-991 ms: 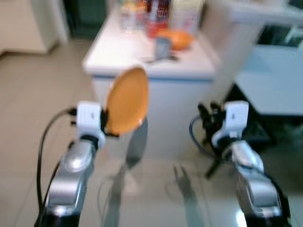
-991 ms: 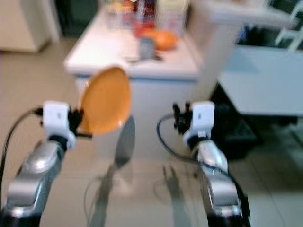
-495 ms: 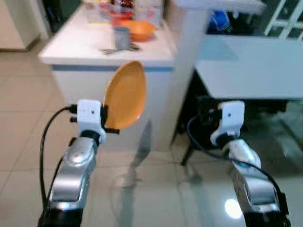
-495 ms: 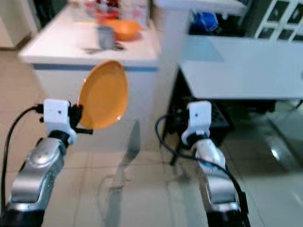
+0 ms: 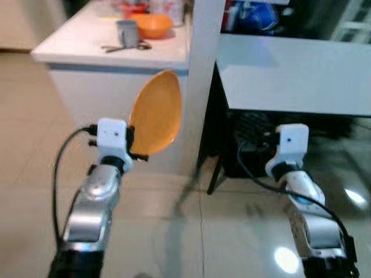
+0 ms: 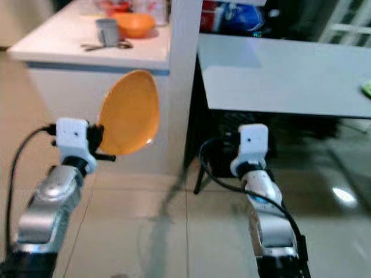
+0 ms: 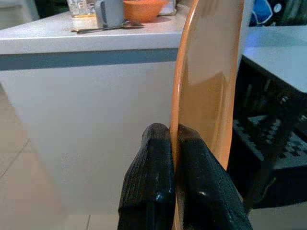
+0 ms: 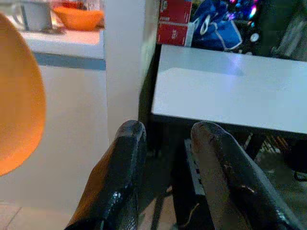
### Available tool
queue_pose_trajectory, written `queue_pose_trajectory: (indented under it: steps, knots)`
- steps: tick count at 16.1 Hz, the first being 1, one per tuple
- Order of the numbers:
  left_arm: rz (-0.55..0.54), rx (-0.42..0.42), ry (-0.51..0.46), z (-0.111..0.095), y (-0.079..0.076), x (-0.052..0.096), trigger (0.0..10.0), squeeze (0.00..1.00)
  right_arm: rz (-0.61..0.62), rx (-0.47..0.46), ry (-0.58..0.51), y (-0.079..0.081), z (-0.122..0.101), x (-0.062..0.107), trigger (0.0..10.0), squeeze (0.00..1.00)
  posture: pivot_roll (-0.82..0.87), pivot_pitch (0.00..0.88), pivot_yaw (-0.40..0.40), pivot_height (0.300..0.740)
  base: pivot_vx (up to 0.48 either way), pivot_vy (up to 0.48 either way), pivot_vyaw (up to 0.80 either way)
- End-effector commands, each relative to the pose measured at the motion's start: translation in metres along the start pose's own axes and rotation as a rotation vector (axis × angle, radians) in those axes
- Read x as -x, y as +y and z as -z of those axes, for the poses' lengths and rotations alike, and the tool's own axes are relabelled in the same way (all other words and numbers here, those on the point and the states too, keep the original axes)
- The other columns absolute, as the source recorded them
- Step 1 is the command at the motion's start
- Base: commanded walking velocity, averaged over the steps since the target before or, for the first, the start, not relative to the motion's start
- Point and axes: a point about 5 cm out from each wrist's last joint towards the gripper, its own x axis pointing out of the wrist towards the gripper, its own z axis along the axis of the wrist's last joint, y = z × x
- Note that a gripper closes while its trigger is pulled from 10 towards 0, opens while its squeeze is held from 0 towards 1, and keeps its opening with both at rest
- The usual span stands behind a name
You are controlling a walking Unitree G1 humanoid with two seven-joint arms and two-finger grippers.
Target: Setting the table
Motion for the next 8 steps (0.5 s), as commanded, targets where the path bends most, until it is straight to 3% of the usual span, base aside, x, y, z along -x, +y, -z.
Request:
queue_pose_trajectory:
  steps: [1, 4, 8]
  knots:
    - [0.005, -0.004, -0.07, -0.0141, 0.0011, -0.0038, 10.0, 0.0, 0.004, -0.001, -0.023, 0.0021, -0.006, -0.0019, 10.0, 0.0, 0.05, 0.0, -0.02, 0.74, 0.0, -0.472, 0.8]
    - [0.006, -0.005, -0.073, -0.0145, -0.0014, -0.0057, 10.0, 0.0, 0.018, 0.007, -0.021, -0.0023, -0.0054, -0.0025, 10.0, 0.0, 0.05, 0.0, -0.026, 0.74, 0.0, -0.472, 0.7]
    - [0.0, -0.005, -0.076, -0.0153, 0.003, -0.007, 10.0, 0.0, 0.042, -0.02, -0.026, -0.0029, -0.0056, -0.0028, 10.0, 0.0, 0.05, 0.0, -0.023, 0.74, 0.0, -0.472, 0.0]
